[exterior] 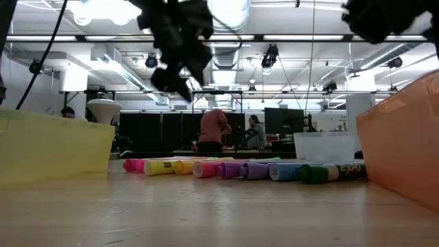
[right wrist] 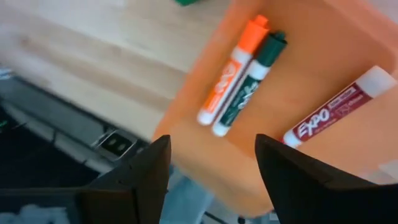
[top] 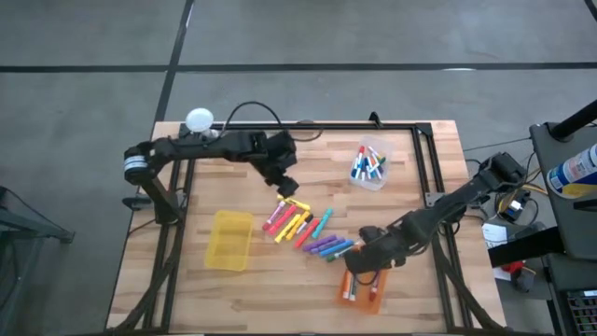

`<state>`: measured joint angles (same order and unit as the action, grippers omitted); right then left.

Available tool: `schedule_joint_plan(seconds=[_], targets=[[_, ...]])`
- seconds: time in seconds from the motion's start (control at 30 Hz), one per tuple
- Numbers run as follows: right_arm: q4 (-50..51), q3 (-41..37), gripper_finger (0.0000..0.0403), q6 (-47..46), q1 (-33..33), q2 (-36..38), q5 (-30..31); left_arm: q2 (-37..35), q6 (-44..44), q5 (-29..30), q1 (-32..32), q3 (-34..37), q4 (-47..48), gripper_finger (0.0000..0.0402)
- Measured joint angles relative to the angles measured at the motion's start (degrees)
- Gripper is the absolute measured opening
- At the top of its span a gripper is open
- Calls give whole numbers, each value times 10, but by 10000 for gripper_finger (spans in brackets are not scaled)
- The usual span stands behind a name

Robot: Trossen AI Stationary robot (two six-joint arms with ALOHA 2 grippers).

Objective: Pick & Place Markers
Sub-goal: Put the pink marker pen into the orange bin

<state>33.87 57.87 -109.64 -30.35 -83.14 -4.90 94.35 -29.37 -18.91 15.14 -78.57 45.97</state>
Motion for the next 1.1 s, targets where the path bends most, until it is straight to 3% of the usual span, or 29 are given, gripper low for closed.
schedule_joint_plan(seconds=[0.33,0.5,0.67,0.87,1.1], targets=[[66,0,222,69,0,107,48,0,-49,48,-35,148,-66,220],[102,0,219,87,0,150,100,0,-46,111,-65,186,-123,220],[110,0,219,111,0,172,111,0,-68,159,-78,207,-126,220],[110,0,219,124,0,175,115,0,-82,135,-78,235,-191,220],[109,0,219,124,0,174,115,21,-97,148,-80,247,-200,220]])
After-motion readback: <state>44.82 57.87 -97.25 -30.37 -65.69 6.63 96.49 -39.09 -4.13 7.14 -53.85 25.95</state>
